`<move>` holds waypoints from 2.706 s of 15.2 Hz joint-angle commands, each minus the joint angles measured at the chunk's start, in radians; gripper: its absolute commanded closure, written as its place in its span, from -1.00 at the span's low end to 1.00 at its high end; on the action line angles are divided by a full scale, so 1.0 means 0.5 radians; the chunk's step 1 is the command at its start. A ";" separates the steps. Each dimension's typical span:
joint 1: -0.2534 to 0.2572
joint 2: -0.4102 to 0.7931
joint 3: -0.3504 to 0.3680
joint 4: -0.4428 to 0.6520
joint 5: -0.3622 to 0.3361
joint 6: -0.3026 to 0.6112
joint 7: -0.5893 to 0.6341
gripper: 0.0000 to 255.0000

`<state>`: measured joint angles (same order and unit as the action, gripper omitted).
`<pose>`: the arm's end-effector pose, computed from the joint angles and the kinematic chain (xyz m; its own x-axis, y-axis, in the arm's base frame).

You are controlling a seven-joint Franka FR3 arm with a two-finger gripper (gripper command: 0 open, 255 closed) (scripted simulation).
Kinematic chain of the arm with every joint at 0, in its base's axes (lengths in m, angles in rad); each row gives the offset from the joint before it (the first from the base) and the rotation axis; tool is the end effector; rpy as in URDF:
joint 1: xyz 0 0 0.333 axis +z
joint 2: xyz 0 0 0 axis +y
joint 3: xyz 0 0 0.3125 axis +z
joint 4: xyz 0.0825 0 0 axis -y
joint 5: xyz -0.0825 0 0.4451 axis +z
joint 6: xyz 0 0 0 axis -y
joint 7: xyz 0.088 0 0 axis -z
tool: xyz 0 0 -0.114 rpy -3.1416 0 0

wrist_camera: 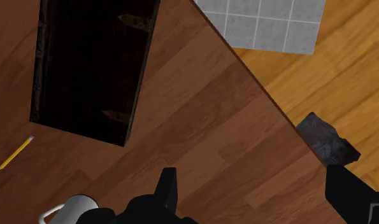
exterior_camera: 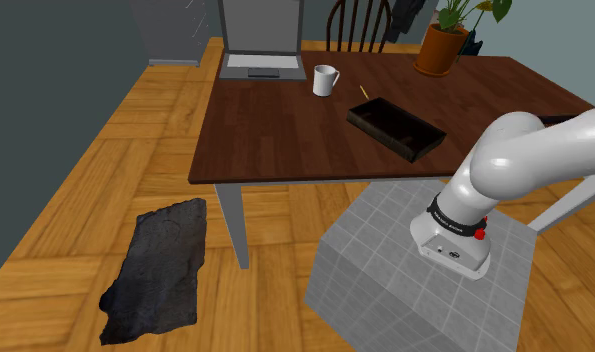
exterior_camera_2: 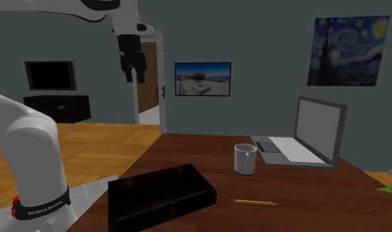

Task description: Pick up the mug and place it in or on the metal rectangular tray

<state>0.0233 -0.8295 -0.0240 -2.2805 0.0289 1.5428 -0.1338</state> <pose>0.3554 0.0005 0.6345 0.9855 0.1394 0.0969 0.1433 -0.9891 -0.0337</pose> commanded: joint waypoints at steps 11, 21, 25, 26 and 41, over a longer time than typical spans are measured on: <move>-0.056 0.557 -0.170 0.017 -0.129 0.503 -0.189 -1.00; -0.099 1.243 -0.324 0.289 -0.153 0.888 -0.372 -1.00; -0.122 1.538 -0.372 0.468 -0.125 0.992 -0.450 -1.00; -0.129 1.613 -0.382 0.519 -0.115 1.012 -0.470 -1.00; -0.266 2.474 -0.423 1.182 0.032 1.175 -0.662 -1.00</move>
<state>-0.1099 0.4034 -0.2364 -1.6843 0.0440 2.1204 -0.4654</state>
